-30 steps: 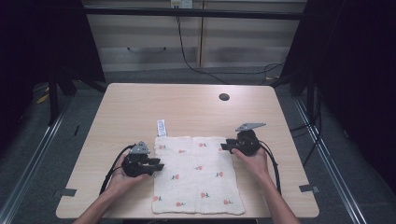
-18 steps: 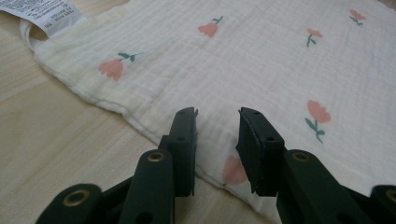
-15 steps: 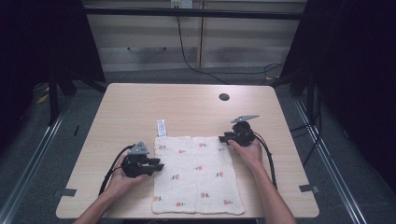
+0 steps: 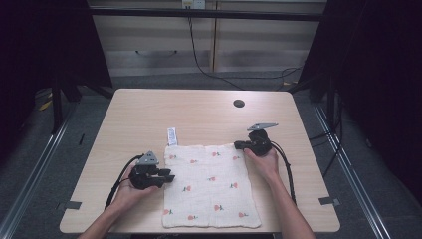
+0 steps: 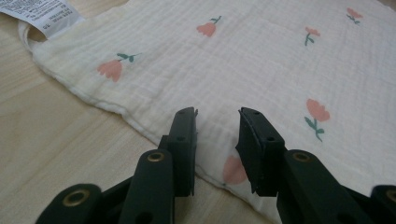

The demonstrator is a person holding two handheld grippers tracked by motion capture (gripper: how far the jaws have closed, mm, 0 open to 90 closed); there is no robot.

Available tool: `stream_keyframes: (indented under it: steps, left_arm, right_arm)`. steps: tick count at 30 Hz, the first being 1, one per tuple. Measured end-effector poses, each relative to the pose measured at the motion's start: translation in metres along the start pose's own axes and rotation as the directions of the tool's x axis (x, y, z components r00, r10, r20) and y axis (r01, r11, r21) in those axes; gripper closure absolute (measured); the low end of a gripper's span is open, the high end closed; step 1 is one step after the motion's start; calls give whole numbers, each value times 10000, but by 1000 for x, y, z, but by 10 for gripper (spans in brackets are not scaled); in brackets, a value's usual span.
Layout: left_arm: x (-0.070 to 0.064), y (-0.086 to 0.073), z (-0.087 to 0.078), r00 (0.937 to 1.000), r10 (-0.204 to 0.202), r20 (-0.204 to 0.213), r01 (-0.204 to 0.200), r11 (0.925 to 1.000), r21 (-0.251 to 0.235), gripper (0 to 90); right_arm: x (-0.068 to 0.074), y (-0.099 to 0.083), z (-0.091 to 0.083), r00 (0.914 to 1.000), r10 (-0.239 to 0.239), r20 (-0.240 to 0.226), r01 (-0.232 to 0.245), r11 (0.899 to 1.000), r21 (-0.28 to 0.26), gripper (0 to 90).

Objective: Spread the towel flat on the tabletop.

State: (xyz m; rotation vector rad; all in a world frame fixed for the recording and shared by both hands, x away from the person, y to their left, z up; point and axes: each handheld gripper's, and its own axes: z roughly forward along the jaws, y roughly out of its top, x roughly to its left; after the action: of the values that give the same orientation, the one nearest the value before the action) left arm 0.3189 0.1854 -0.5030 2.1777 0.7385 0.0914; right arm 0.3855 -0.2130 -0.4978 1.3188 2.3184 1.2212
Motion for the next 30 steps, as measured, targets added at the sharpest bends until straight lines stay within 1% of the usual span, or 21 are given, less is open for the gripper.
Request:
stream_keyframes:
  steps: [3, 5, 7, 8, 10, 11, 12, 14, 15, 16, 17, 18, 19, 20, 21, 22, 24, 25, 27, 28, 30]
  left_arm:
    - [1, 1, -1, 10000, 43, 57, -43, 10000, 54, 668]
    - [3, 1, -1, 9999, -82, 120, 81, 9999, 95, 669]
    - [6, 4, -1, 9995, -69, 292, 63, 9998, 188, 663]
    - [6, 4, -1, 9995, -69, 292, 63, 9998, 188, 637]
    - [15, 11, -9, 9993, -354, 110, 357, 9990, -286, 627]
    - [15, 11, -9, 9993, -354, 110, 357, 9990, -286, 627]
    - [23, 20, -17, 9988, -424, -236, 413, 9982, -430, 627]
    - [33, 27, -25, 9975, -612, -365, 581, 9949, -823, 624]
    - [38, 29, -27, 9967, -711, -390, 674, 9937, -898, 624]
    - [44, 32, -28, 9947, -867, -557, 812, 9922, -947, 624]
    - [44, 32, -28, 9947, -867, -557, 812, 9922, -947, 624]
    - [59, 36, -24, 9886, -1276, -800, 1195, 9879, -990, 624]
    - [64, 38, -20, 9874, -1369, -792, 1285, 9864, -1023, 621]
    - [64, 38, -20, 9874, -1369, -792, 1285, 9864, -1023, 619]
    - [72, 41, -13, 9834, -1660, -736, 1571, 9810, -1137, 619]
    - [75, 42, -10, 9825, -1694, -776, 1597, 9802, -1168, 619]
    - [80, 44, -3, 9774, -1956, -799, 1838, 9737, -1345, 623]
    - [81, 45, 0, 9791, -1864, -817, 1754, 9764, -1259, 626]
    - [82, 45, 7, 9784, -1878, -867, 1775, 9775, -1143, 635]
    - [82, 45, 7, 9784, -1878, -867, 1775, 9775, -1143, 636]
    - [83, 44, 14, 9793, -1826, -873, 1740, 9799, -970, 646]
  right_arm:
    - [2, 1, -6, 9998, 130, -147, -135, 9993, -358, 865]
    - [8, 0, -10, 9998, -45, -209, 35, 9989, -470, 867]
    - [12, -1, -13, 9995, -183, -246, 172, 9989, -439, 868]
    - [12, -1, -13, 9995, -183, -246, 172, 9989, -439, 868]
    - [13, -4, -20, 9996, -102, -262, 90, 9990, -435, 868]
    - [12, -4, -21, 9996, -84, -269, 72, 9990, -439, 868]
    - [11, -5, -22, 9996, -48, -276, 36, 9991, -428, 868]
    - [11, -7, -23, 9996, -66, -269, 56, 9992, -388, 868]
    - [10, -8, -24, 9997, -47, -234, 39, 9993, -375, 869]
    - [10, -8, -24, 9997, -35, -237, 26, 9992, -408, 869]
    - [9, -9, -23, 9997, -29, -253, 18, 9989, -460, 869]
    - [9, -9, -23, 9996, 43, -272, -56, 9989, -473, 869]
    - [9, -9, -22, 9996, 12, -280, -26, 9987, -502, 869]
    - [9, -9, -21, 9996, 13, -271, -26, 9987, -502, 869]
    - [9, -9, -21, 9996, 10, -295, -24, 9988, -479, 870]
    - [9, -9, -20, 9996, 28, -284, -41, 9990, -442, 869]
    - [9, -10, -19, 9996, 10, -287, -22, 9990, -437, 870]
    - [9, -10, -19, 9996, 16, -277, -28, 9991, -428, 869]
    - [9, -10, -18, 9994, 131, -312, -145, 9989, -455, 869]
    - [9, -10, -18, 9993, 146, -334, -161, 9988, -459, 870]
    - [9, -11, -16, 9994, 97, -328, -113, 9988, -471, 870]
